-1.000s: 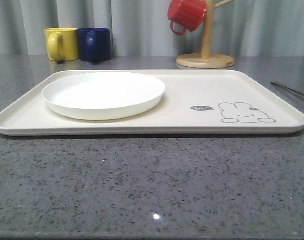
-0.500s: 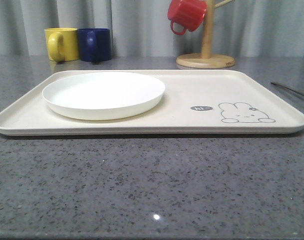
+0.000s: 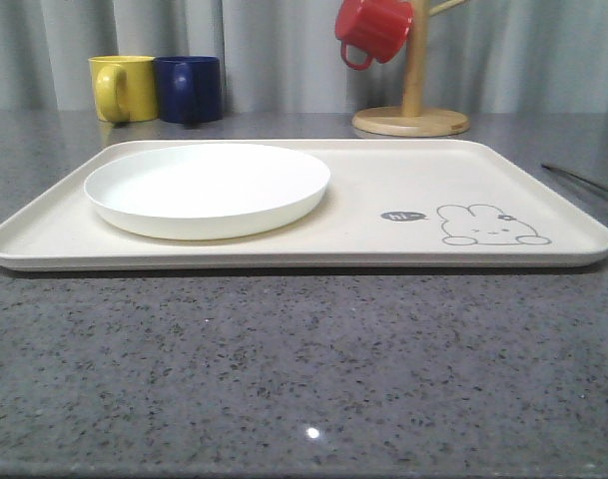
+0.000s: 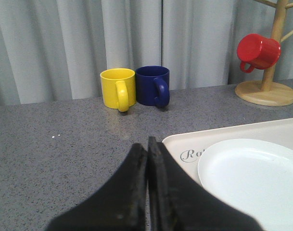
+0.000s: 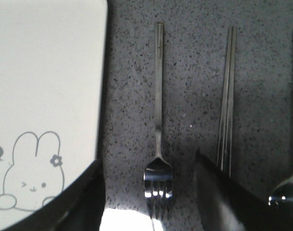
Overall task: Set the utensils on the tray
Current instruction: 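Withdraw the left gripper away from the tray, then grasp the silver fork beside the tray with the right gripper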
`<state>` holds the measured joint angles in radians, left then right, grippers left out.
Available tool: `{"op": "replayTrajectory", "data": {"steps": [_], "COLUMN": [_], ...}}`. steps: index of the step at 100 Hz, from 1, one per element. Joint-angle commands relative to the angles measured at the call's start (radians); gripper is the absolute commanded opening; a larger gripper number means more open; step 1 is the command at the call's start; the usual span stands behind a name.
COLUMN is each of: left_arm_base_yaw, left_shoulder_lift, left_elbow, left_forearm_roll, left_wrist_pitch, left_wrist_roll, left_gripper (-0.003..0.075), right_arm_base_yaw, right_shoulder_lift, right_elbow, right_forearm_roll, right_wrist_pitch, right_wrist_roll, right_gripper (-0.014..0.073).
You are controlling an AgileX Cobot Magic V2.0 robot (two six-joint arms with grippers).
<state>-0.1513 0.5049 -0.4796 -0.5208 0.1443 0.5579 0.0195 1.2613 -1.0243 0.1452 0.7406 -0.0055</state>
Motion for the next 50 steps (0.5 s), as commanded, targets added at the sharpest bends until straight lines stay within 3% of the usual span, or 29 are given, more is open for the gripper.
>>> {"op": "replayTrajectory", "data": {"steps": [1,50], "left_arm_base_yaw": [-0.006,-0.006], "left_shoulder_lift": [0.003,0.003], "left_elbow": [-0.029,-0.029], "left_forearm_roll": [-0.013,-0.013], "left_wrist_pitch": [-0.06,-0.06], "left_wrist_roll": [0.001,0.001], "left_gripper": [-0.0018,-0.0018], "right_arm_base_yaw": [-0.006,-0.006], "right_shoulder_lift": [0.04,0.243], "right_elbow": [-0.07,-0.127], "right_forearm_roll": [0.007,0.006], "right_wrist_pitch": [-0.058,-0.096], "right_wrist_roll": [-0.023,-0.068], "right_gripper": [0.0425,0.0425]}}
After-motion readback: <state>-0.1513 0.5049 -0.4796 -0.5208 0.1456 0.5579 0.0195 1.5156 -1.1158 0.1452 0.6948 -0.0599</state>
